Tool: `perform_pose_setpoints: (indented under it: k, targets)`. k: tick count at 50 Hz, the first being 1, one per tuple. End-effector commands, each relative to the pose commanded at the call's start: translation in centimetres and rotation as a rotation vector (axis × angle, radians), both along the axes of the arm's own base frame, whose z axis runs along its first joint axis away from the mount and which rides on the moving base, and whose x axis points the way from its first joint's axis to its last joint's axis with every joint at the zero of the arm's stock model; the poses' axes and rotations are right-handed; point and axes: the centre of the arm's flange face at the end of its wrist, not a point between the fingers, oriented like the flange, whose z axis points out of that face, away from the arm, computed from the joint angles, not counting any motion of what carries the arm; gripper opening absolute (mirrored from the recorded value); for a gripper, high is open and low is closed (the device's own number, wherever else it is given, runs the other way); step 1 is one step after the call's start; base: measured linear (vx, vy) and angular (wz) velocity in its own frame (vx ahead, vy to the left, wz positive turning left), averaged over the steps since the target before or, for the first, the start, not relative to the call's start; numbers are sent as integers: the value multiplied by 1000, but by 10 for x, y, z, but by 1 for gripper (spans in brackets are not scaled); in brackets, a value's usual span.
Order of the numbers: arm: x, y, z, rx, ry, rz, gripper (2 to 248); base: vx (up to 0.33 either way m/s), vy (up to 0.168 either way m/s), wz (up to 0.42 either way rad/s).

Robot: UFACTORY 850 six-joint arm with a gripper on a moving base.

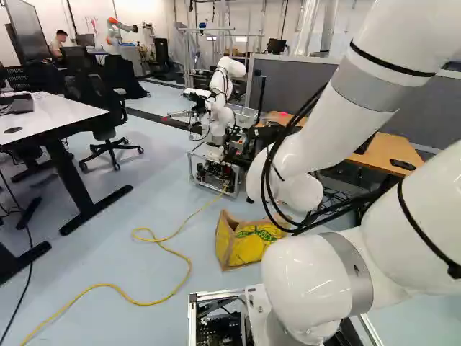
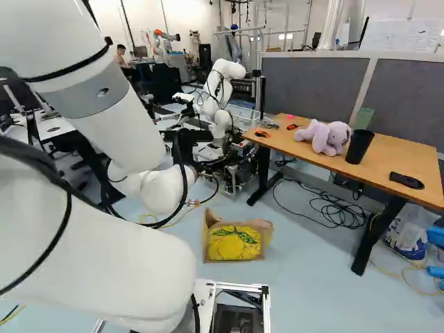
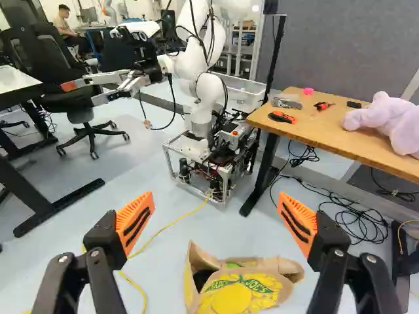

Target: Pick up the bag on the ground and place it on the table

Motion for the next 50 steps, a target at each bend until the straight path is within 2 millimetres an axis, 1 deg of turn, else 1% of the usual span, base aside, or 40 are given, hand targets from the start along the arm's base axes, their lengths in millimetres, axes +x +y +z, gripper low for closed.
perform_pose_setpoints:
  k: [9,18,50]
  targets:
    - [7,-1,1,1,8,-6,247,7,1,0]
    - [21,-5,-1,10,53,-34,247,0,0,0]
    - [74,-21,-20,105,362,-204,247,0,0,0]
